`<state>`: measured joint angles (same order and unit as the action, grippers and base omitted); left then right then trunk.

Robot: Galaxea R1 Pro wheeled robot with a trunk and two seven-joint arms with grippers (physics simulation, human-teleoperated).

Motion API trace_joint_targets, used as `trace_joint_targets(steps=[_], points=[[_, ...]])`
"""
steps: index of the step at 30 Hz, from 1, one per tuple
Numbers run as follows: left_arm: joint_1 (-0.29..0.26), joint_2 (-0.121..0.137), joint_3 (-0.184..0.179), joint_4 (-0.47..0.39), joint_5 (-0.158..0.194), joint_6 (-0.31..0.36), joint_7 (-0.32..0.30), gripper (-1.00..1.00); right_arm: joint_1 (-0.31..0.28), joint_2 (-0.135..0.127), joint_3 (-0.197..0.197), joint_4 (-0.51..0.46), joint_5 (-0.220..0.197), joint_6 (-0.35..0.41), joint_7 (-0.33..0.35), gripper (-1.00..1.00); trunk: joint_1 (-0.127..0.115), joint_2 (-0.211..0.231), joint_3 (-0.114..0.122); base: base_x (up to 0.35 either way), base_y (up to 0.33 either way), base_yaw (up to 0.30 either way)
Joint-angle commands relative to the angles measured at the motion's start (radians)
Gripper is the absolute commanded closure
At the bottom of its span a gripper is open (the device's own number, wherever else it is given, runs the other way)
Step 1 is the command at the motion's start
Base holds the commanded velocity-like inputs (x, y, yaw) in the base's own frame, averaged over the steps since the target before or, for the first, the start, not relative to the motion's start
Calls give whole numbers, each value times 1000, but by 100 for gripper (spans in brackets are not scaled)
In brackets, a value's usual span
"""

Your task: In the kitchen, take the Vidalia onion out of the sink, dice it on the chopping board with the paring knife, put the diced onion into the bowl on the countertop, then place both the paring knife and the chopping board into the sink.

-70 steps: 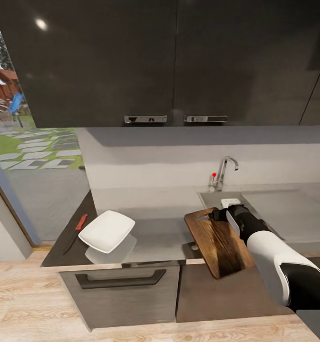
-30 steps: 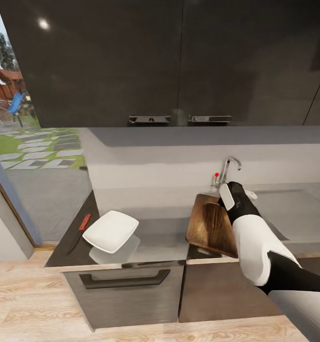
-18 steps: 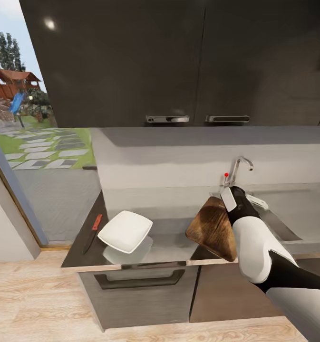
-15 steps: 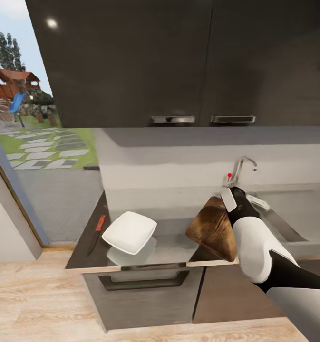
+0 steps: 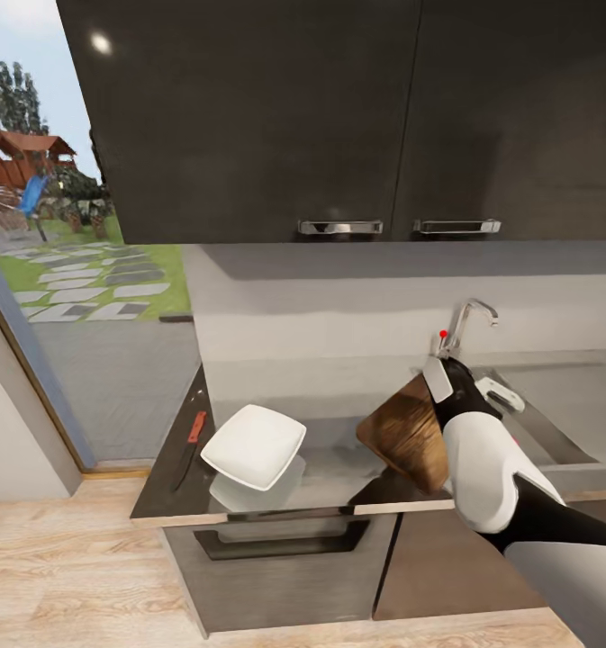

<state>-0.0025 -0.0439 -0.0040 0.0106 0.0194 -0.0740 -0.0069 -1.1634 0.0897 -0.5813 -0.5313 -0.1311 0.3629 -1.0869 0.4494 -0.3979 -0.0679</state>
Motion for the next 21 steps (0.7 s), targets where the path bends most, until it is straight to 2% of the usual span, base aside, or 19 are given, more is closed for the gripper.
trace_joint_targets(steps=[1,6,13,21], points=[[-1,0,-1,1,2,-5,-1,-100,-1,1,-26,-2,2,7,-2,100,1,-2,-2,0,0,0],[-1,1,-1,2,2,-5,-1,-100,-1,0,-74,-3,3,5,-5,100,1,-2,-2,0,0,0],[-1,2,-1,3,2,-4,-1,-100,-1,2,-78,-3,4,4,-48,100,1,-2,-2,0,0,0],[-1,4,-1,2,2,-4,1,-100,-1,4,-78,-1,4,-58,-107,100,1,-2,-2,39,21,0]])
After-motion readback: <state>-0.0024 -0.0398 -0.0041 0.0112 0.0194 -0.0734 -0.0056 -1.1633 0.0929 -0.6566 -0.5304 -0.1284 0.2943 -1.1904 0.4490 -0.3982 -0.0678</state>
